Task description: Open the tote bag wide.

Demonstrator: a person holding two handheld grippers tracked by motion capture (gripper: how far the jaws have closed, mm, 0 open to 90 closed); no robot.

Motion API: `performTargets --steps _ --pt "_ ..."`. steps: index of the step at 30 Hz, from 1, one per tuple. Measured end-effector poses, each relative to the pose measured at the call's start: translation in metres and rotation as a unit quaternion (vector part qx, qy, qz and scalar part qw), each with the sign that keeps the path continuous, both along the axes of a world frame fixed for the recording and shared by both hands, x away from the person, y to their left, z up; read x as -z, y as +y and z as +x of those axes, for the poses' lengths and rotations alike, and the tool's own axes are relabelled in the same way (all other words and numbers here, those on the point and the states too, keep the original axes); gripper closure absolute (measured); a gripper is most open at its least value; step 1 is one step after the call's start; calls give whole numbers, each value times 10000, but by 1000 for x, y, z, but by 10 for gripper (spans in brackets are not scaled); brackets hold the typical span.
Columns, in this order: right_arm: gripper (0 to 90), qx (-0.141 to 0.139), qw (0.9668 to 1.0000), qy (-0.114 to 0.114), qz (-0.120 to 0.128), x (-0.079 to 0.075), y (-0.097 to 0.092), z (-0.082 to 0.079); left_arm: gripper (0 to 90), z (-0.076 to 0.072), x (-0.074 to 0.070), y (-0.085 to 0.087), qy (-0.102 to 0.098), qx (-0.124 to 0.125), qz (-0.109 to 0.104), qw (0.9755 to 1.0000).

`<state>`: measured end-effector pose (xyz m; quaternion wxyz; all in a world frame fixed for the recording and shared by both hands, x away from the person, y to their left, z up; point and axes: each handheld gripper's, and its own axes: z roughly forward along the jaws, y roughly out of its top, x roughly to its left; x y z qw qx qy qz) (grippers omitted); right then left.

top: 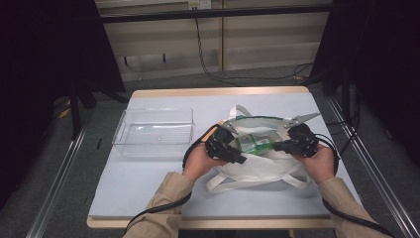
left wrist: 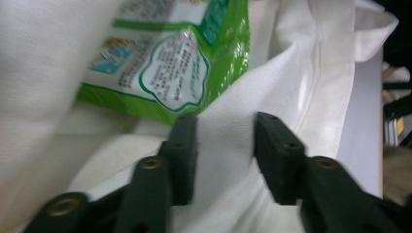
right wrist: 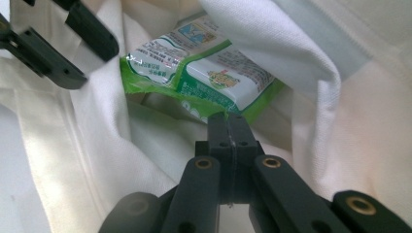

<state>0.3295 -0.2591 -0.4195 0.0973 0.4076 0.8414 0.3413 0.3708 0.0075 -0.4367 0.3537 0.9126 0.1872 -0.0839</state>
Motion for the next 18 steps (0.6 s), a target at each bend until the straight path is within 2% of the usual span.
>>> performTargets --steps 2,4,5,9,13,14,15,17,18 --pt "900 -22 10000 11 -2 2 1 1 756 -1 1 -1 60 27 47 10000" --pt "900 37 10000 43 3 3 2 1 863 -3 1 -2 40 97 3 9999" --pt "900 24 10000 48 32 4 1 1 872 -4 0 -2 -11 120 55 9999" --pt "900 104 9999 30 86 2 -1 3 888 -4 -3 0 -16 94 -30 9999" --pt "900 201 9997 -2 115 -1 -2 5 889 -7 -4 2 27 107 8 9999" --pt "900 212 9996 -15 170 -2 -3 5 889 -7 -5 3 41 114 -10 9999" --pt "900 269 9995 1 190 -3 -3 5 890 -8 -5 4 -26 102 36 9999" --pt "900 326 9987 -15 392 -6 -5 7 890 -9 -3 4 53 54 -23 10000" --pt "900 318 9986 -26 429 -8 -4 7 890 -8 -2 5 46 107 -26 9999"
